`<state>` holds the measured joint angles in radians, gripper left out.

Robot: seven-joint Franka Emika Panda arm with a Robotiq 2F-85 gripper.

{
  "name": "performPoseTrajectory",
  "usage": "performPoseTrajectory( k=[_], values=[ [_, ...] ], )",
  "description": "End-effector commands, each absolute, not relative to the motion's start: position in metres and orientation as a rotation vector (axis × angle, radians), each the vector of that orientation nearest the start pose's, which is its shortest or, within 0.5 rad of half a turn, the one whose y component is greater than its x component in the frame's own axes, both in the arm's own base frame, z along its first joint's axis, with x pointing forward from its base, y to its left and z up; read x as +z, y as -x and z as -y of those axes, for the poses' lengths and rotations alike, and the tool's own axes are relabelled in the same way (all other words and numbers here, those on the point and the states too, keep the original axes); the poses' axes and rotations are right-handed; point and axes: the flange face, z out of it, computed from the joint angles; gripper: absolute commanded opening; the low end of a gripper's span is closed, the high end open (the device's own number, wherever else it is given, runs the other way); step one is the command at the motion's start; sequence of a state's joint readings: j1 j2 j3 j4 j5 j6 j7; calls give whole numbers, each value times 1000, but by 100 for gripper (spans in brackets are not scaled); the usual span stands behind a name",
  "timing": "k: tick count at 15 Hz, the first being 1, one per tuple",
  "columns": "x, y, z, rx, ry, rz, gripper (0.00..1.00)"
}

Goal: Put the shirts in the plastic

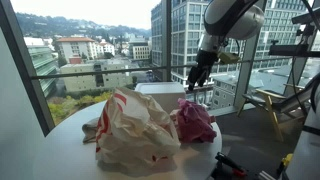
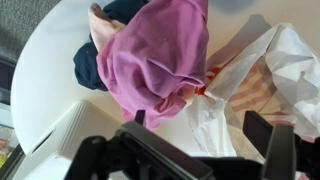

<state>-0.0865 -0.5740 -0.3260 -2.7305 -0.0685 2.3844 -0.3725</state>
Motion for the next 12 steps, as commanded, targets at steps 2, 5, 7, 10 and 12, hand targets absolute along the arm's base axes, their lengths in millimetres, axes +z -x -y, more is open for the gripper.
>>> performPoseTrajectory(
  k=[2, 5, 7, 10, 12],
  values=[
    [408, -347, 146, -373, 3080, 55, 100],
    [396, -350, 151, -364, 3078, 35, 100],
    [379, -349, 154, -322, 3066, 6, 100],
    [348, -357, 163, -334, 3075, -18, 100],
    [333, -366, 169, -424, 3124, -18, 100]
  ],
)
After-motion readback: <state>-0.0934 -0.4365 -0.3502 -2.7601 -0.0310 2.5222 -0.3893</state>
